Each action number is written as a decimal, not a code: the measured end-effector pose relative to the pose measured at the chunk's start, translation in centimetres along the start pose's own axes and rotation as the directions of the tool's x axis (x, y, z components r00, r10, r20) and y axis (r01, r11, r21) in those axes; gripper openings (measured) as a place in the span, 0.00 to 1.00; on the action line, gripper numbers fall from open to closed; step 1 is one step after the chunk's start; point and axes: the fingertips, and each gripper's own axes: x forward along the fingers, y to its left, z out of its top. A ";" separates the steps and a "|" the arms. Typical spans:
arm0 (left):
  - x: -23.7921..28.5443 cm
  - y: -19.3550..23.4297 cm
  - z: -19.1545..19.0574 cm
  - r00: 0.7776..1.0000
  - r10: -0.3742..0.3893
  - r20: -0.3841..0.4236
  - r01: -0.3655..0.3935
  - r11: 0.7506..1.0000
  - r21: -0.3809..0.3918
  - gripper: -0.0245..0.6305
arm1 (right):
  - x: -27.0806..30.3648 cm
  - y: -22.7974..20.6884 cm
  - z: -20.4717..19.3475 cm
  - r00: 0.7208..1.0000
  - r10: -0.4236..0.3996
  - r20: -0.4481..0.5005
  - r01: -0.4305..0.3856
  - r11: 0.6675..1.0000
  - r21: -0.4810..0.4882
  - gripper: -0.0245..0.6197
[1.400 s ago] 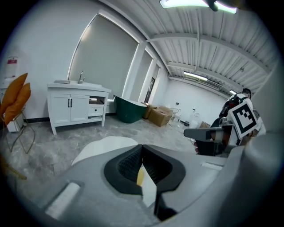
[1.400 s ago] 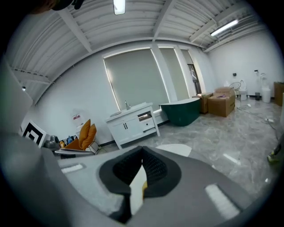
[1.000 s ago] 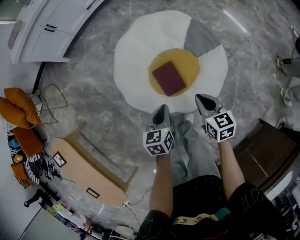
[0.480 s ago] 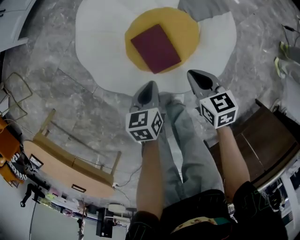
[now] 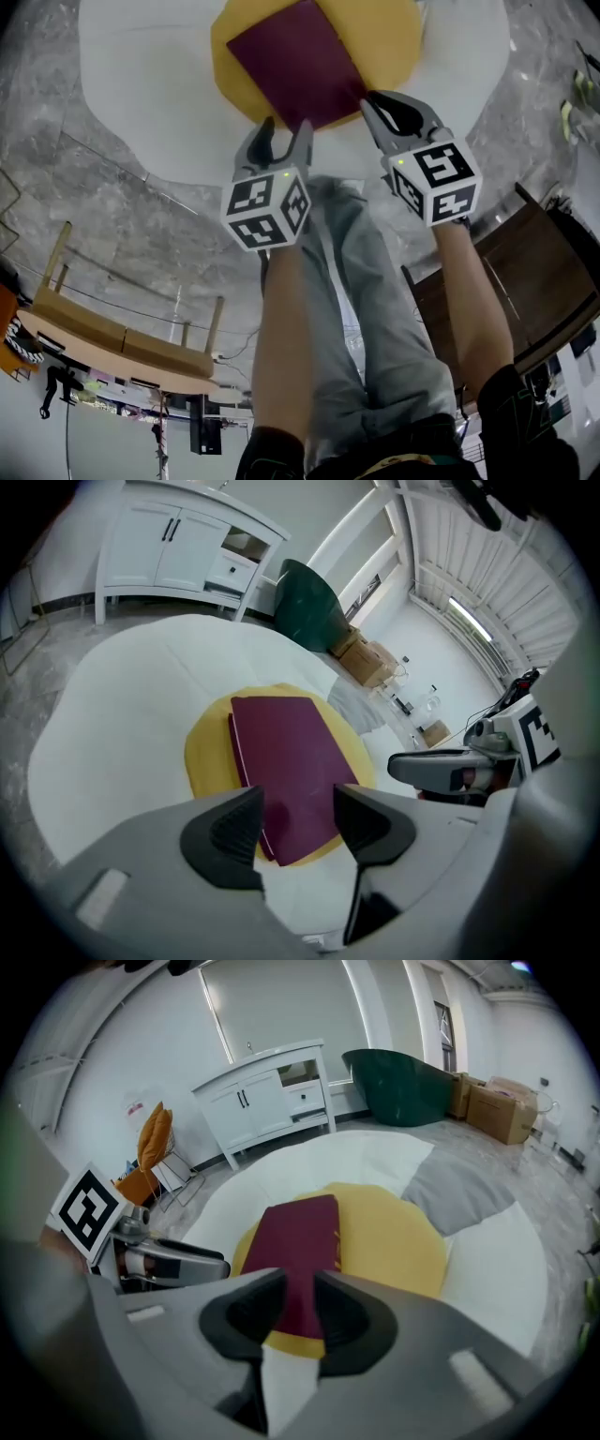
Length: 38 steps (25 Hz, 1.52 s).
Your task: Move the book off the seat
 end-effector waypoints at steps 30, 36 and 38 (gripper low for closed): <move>-10.3 0.8 -1.7 0.988 0.053 0.143 -0.031 0.988 -0.152 0.38 | -2.5 9.5 0.9 0.990 0.116 -0.075 -0.128 0.976 -0.174 0.38; -18.4 4.9 -0.6 0.957 0.140 0.256 -0.080 0.970 -0.230 0.38 | -3.2 18.0 4.8 0.982 0.179 -0.056 -0.188 0.934 -0.305 0.38; -21.0 6.9 -0.3 0.943 0.173 0.285 -0.099 0.961 -0.258 0.38 | -3.0 21.2 6.0 0.977 0.205 -0.056 -0.212 0.916 -0.341 0.38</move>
